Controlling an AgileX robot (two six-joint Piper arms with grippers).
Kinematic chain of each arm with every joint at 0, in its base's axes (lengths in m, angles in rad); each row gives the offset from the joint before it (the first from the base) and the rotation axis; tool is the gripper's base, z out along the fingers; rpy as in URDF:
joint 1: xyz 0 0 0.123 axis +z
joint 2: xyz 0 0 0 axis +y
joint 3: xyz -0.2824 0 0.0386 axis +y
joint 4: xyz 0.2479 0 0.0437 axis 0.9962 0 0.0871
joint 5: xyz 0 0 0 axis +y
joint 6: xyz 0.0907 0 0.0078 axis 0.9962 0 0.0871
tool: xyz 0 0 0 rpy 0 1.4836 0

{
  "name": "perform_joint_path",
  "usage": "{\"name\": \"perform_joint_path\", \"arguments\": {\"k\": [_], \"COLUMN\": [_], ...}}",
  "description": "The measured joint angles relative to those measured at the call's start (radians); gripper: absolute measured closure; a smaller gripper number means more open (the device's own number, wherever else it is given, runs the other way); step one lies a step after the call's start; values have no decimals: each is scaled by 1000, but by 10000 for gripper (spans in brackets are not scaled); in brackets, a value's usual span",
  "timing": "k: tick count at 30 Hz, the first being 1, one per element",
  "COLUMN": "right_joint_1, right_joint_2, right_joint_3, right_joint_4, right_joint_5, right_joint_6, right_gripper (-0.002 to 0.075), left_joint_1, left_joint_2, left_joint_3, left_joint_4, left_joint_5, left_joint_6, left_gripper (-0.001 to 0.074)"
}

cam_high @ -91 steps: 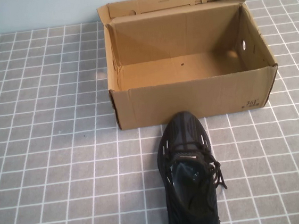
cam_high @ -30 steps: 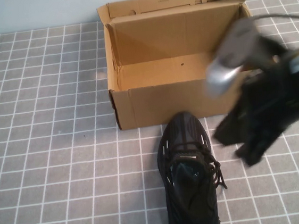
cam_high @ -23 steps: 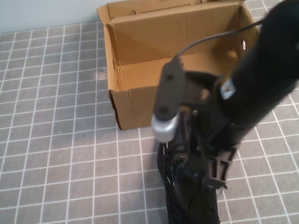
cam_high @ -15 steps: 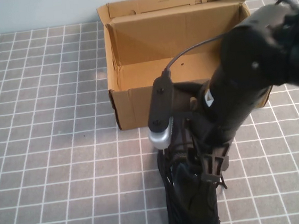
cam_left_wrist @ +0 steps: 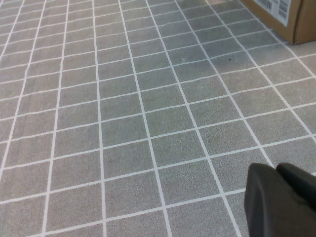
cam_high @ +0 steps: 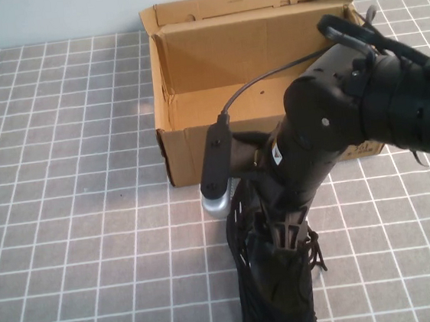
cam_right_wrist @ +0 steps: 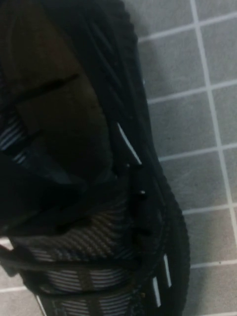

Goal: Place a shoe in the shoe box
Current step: Pick up the shoe from the table

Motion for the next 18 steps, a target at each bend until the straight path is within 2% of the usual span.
{"name": "perform_joint_path", "arguments": {"k": [7, 10, 14, 18], "right_joint_1": [0, 2, 4, 4], "right_joint_2": [21, 23, 23, 18], "right_joint_3": [-2, -2, -4, -4], "right_joint_4": [-9, -7, 6, 31], "right_joint_5": [-6, 1, 44, 86], "right_joint_6": [0, 0, 0, 0], "right_gripper": [368, 458, 645, 720], "left_joint_1": [0, 0, 0, 0], "left_joint_2": [0, 0, 0, 0], "left_joint_3": [0, 0, 0, 0], "left_joint_4": [0, 0, 0, 0], "left_joint_5": [0, 0, 0, 0], "left_joint_6": [0, 0, 0, 0], "left_gripper": [736, 736, 736, 736]}}
